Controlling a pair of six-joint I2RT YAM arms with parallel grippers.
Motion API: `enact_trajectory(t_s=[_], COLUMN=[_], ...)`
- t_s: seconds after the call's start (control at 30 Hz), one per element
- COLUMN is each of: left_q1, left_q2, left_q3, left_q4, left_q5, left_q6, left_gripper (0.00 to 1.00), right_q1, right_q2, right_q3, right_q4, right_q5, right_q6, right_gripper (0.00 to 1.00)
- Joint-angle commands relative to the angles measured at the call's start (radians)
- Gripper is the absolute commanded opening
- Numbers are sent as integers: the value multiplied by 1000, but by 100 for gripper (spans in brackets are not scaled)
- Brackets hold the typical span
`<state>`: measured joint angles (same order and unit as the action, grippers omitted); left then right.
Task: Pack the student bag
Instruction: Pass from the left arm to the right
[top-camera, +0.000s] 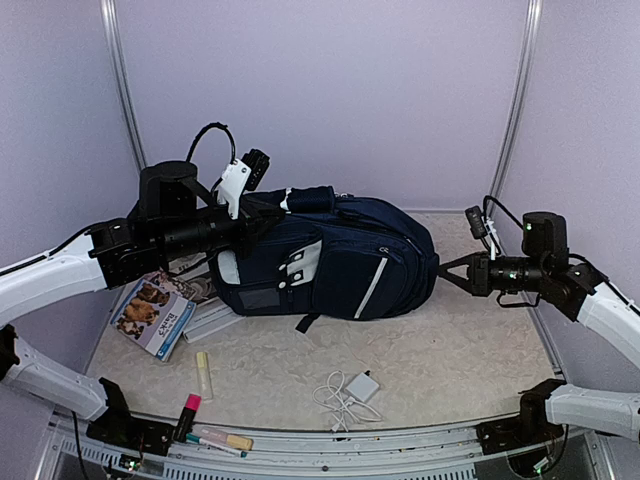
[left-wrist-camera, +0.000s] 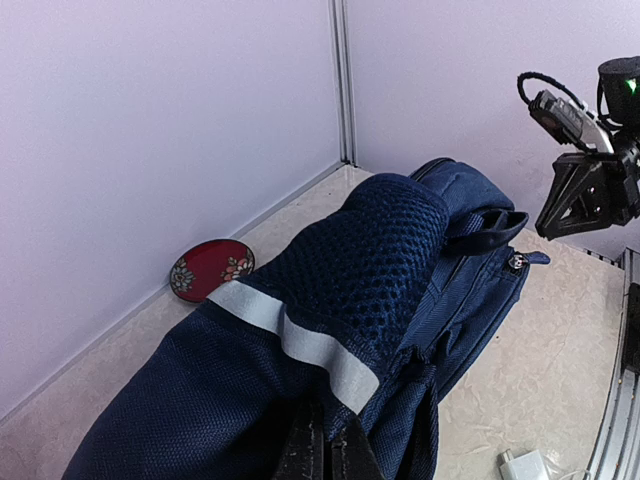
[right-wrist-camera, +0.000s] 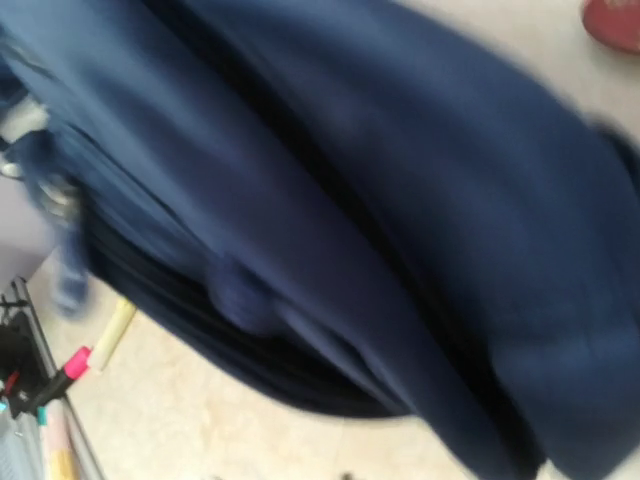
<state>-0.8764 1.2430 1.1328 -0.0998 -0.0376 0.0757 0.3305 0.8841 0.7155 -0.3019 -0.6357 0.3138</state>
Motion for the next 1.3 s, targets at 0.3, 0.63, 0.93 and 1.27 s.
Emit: enact_trajectory(t_s=[0.3,0.63,0.93,1.27], left_q1=[1,1,-2,2], left_q2=[-28,-13,-9,-33], left_q3=[32,40,42,8], left_q4=[149,159,164,165], left_q5=[24,51,71,133], left_q6=[-12,-5,-11,5], left_gripper=[0,0,0,0], right_q1=[5,5,7,5], right_q2=[74,7,255,155], right_q3=[54,-188,-192,-127], right_q4=[88,355,621,598], right_q5=[35,109,-7,98], right_q6=[-145,-181,-150,-222], right_gripper=[69,77,48,0])
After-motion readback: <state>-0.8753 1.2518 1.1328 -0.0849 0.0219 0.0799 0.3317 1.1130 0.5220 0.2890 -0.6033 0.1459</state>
